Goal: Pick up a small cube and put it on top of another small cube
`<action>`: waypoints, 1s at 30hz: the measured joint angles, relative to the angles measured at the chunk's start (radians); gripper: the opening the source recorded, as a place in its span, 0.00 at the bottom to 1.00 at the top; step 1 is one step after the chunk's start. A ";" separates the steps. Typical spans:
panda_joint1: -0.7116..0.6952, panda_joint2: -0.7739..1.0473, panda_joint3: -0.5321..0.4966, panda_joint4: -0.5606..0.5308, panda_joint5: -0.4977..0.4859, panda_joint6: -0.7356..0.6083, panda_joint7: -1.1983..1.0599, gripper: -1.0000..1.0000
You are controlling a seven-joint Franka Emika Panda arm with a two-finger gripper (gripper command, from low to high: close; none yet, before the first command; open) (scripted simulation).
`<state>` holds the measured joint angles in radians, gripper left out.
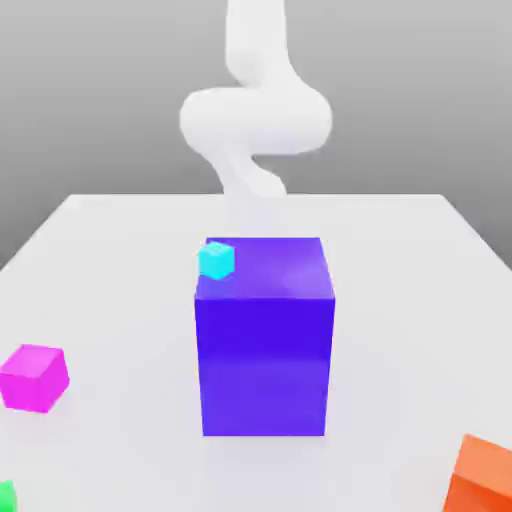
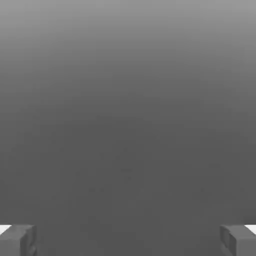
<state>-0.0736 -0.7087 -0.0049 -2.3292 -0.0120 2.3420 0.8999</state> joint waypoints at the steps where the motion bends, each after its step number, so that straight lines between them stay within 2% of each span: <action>1: -0.032 0.039 -0.003 -0.013 -0.005 0.018 0.043 0.50; 11: -0.300 0.405 -0.064 -0.129 -0.042 0.185 0.435 0.50; 16: -0.399 0.585 -0.129 -0.187 -0.034 0.267 0.611 0.50; 22: -0.535 0.806 -0.190 -0.256 0.056 0.367 0.762 0.50; 27: -0.578 0.989 -0.143 -0.243 0.153 0.506 0.724 0.50; 28: -0.590 1.022 -0.128 -0.238 0.168 0.534 0.714 0.00; 30: -0.590 1.022 -0.127 -0.238 0.167 0.535 0.714 0.00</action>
<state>-0.6636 0.3138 -0.1324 -2.5668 0.1551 2.8767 1.6142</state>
